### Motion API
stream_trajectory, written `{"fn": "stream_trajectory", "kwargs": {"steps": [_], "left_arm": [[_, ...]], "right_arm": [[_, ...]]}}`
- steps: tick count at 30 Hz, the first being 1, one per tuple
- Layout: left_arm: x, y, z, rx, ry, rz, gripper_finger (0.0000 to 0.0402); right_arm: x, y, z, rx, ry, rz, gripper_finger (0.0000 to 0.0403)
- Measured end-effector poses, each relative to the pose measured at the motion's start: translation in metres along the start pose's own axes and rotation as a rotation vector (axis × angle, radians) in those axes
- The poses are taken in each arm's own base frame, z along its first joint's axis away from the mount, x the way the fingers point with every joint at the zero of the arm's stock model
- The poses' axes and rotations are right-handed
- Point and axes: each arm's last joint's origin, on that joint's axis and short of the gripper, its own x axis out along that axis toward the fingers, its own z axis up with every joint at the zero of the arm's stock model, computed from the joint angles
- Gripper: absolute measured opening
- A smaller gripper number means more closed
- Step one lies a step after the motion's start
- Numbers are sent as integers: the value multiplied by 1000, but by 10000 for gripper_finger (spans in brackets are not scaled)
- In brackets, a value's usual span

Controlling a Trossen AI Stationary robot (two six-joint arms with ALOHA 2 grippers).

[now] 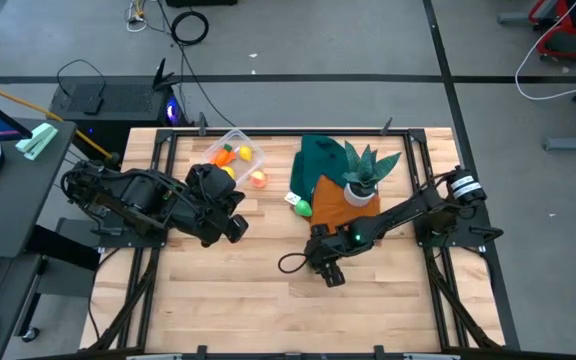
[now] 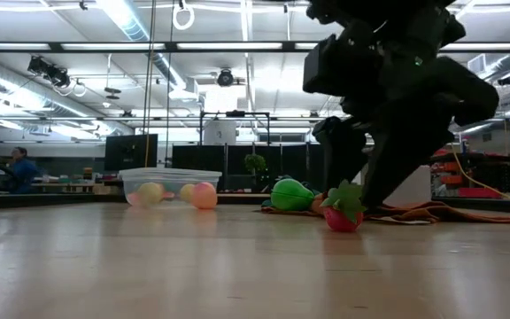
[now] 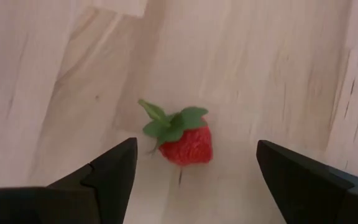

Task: Pick and placing Produce into tupperware
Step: Put the strawberry into the transparent container

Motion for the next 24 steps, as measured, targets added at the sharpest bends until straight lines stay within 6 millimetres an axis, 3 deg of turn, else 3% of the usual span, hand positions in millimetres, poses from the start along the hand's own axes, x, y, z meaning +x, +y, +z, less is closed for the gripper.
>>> {"fn": "stream_trajectory", "kwargs": {"steps": [24], "left_arm": [[0,0,0,-1,-3,-3,11]], "right_arm": [[15,-5,1,44,-7,78,266]]}}
